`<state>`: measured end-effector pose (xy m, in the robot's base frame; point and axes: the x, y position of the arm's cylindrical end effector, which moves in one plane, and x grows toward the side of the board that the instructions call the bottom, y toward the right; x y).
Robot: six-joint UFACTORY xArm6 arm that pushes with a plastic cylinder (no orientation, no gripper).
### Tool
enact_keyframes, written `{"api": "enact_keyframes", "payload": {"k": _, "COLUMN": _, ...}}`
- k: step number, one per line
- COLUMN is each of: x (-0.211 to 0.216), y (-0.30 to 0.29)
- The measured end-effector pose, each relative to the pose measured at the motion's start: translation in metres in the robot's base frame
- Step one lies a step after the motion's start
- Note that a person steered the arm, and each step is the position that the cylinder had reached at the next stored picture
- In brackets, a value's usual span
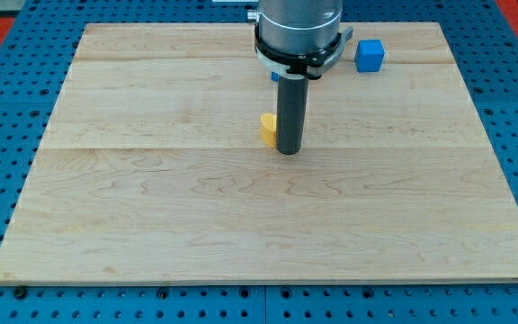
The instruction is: Slide the yellow heart below the blue cube
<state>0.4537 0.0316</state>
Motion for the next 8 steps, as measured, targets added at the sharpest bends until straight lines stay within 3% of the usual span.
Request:
{"api": "enact_keyframes", "payload": {"k": 1, "x": -0.006, "y": -0.020}}
{"api": "enact_keyframes", "payload": {"k": 3, "x": -0.062, "y": 0.021}}
{"api": "enact_keyframes", "payload": {"k": 4, "x": -0.034, "y": 0.030}}
{"api": "enact_keyframes", "payload": {"k": 5, "x": -0.026, "y": -0.011}}
{"api": "enact_keyframes", "payload": {"k": 7, "x": -0.108, "y": 0.002}}
{"api": "enact_keyframes", "payload": {"k": 8, "x": -0.105, "y": -0.024}}
